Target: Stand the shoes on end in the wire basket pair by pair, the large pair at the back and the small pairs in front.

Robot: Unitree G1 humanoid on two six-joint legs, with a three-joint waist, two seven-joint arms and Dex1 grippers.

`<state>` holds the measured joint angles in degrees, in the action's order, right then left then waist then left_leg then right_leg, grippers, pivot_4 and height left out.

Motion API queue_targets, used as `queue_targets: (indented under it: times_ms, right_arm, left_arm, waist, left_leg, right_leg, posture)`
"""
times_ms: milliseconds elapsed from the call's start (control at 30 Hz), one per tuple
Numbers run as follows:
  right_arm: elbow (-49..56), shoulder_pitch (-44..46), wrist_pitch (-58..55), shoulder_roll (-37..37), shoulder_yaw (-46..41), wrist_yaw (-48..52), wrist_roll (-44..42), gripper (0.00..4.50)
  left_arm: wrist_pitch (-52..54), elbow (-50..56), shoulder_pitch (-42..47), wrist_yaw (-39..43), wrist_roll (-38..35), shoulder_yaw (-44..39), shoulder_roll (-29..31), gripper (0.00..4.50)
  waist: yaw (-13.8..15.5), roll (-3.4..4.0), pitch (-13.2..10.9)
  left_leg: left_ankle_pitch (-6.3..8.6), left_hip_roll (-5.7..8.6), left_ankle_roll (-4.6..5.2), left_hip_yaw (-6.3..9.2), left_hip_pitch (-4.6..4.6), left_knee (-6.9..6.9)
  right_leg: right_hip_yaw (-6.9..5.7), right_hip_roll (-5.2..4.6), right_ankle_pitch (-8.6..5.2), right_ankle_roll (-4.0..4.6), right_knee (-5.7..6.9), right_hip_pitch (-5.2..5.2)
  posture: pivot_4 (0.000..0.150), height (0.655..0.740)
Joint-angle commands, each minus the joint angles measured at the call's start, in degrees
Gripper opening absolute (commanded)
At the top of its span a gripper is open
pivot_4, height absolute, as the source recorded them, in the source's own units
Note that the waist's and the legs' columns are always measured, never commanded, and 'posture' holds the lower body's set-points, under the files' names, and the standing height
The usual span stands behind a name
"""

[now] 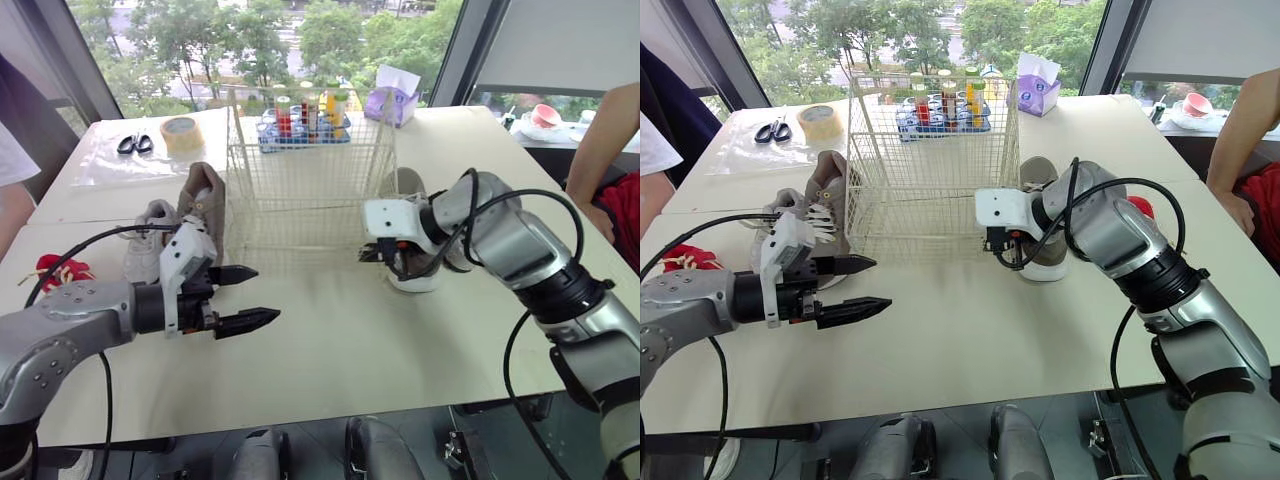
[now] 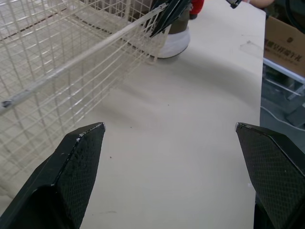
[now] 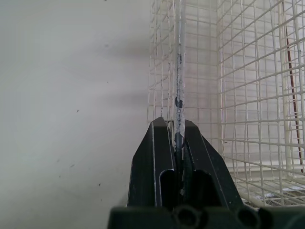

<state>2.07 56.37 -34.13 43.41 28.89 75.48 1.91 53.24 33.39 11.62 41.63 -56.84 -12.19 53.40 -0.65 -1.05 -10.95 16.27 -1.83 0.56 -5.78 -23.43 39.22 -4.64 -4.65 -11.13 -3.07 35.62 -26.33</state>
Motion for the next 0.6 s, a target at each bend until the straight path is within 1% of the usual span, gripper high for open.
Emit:
queue_targets:
  times_ms: [33,167,367,400,433,467,600]
  right_arm:
    - [2.1,0.1,1.8,-0.4,-1.4,2.2,-1.6,0.09]
    - [2.8,-0.4,2.4,-0.7,-1.6,3.8,-2.7,0.09]
    - [2.1,-0.4,1.2,-2.3,-2.5,1.4,-1.8,0.09]
    - [2.4,-0.6,1.6,-2.3,-2.7,1.2,-1.8,0.68]
    - [2.9,-0.8,1.6,-2.3,-3.0,1.1,-2.0,0.95]
    - [3.5,-1.1,0.9,-2.7,-3.8,0.7,-2.5,1.36]
    - [6.3,-1.1,-2.9,-4.0,-7.9,-1.4,-5.4,3.43]
  left_arm:
    - [-0.8,0.8,0.1,0.3,-0.2,-0.6,-0.3,4.50]
    - [-0.6,1.0,-0.3,0.4,-0.5,-0.7,-0.5,4.50]
    - [-0.6,1.1,-0.5,0.5,-0.5,-0.6,-0.7,4.50]
    - [-0.6,1.2,-0.5,0.5,-0.4,-0.5,-0.8,4.50]
    - [-0.6,1.2,-0.5,0.5,-0.4,-0.3,-0.8,4.50]
    - [-0.6,1.3,-0.5,0.5,-0.7,-0.3,-1.1,4.50]
    - [-0.2,0.8,-0.2,-0.1,-2.9,-0.6,-3.2,4.50]
  waist:
    - [-0.1,0.00,0.0]
    - [-0.1,0.00,0.0]
    - [-0.2,0.00,0.0]
    - [-0.3,0.00,0.0]
    - [-0.2,0.00,0.0]
    - [-0.2,0.00,0.0]
    - [-0.1,0.00,0.0]
  left_leg:
    - [0.00,0.00,0.00,0.00,0.00,0.00]
    - [-0.01,0.00,-0.02,0.00,0.01,0.00]
    - [-0.01,-0.01,-0.02,-0.01,0.03,0.00]
    - [-0.01,-0.01,-0.02,-0.01,0.04,0.00]
    - [-0.01,-0.01,-0.02,-0.01,0.05,0.00]
    - [-0.01,-0.01,-0.02,0.00,0.05,0.00]
    - [-0.09,-0.02,-0.14,0.00,0.04,0.00]
  right_leg:
    - [0.00,0.00,0.00,0.00,0.00,0.00]
    - [0.00,0.02,0.00,0.00,0.02,-0.01]
    - [0.00,0.03,0.00,0.00,0.04,0.00]
    - [0.00,0.03,0.00,0.00,0.04,0.00]
    - [0.00,0.04,0.00,0.01,0.06,0.00]
    - [0.01,0.04,0.00,0.01,0.08,0.00]
    - [0.02,0.02,0.00,0.01,0.13,-0.02]
  posture:
    - [0.150,0.7400]
    - [0.150,0.7400]
    - [0.150,0.7400]
    - [0.150,0.7400]
    - [0.150,0.7400]
    - [0.150,0.7400]
    - [0.150,0.7400]
